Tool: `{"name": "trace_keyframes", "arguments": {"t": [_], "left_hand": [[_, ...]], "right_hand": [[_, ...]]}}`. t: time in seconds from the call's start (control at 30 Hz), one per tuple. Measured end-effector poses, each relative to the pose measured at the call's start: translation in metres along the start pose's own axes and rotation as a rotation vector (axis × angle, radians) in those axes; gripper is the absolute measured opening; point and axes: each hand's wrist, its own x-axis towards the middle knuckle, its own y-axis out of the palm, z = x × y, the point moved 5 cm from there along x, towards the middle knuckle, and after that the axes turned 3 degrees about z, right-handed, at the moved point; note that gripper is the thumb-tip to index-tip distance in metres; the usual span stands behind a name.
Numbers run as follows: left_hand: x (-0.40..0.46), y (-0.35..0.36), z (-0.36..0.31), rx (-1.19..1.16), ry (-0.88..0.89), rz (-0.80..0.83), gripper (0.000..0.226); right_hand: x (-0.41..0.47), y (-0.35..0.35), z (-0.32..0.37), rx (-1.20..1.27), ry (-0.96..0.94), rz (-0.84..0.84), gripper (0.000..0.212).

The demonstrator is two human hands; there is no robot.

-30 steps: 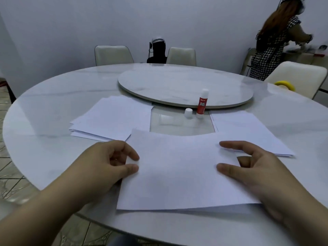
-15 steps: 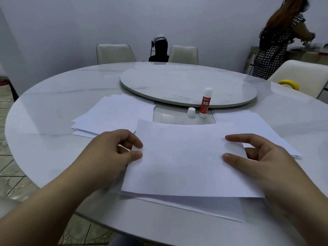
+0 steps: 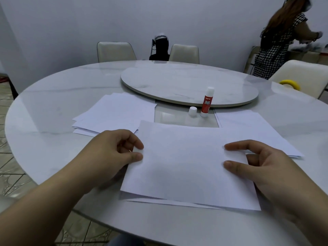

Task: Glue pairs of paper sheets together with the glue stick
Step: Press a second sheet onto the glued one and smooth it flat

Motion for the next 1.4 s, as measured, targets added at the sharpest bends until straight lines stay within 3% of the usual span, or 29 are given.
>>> {"name": "trace_keyframes", "arguments": {"t": [0.47,1.1,1.27,1.4], "left_hand": [[-0.005,-0.004,-0.001,0.165,0.080,0.079,0.026],[-0.009,-0.003,-0.001,0.186,0.138,0.072,0.027],[-0.010,-0.002,0.000,0.197,0.160,0.066,0.039],[-0.013,0.000,0.002,0.224,0.186,0.057,0.037]], "right_hand": [[0.000,0.000,-0.003,-0.124,-0.004,-0.025,0.013],[-0.001,0.000,-0.004,-0.197,-0.032,-0.070,0.013],[-0.001,0.000,-0.005,-0.200,-0.044,-0.072,0.014],[-0.002,-0.001,-0.005,-0.218,-0.047,-0.081,0.014]]}}
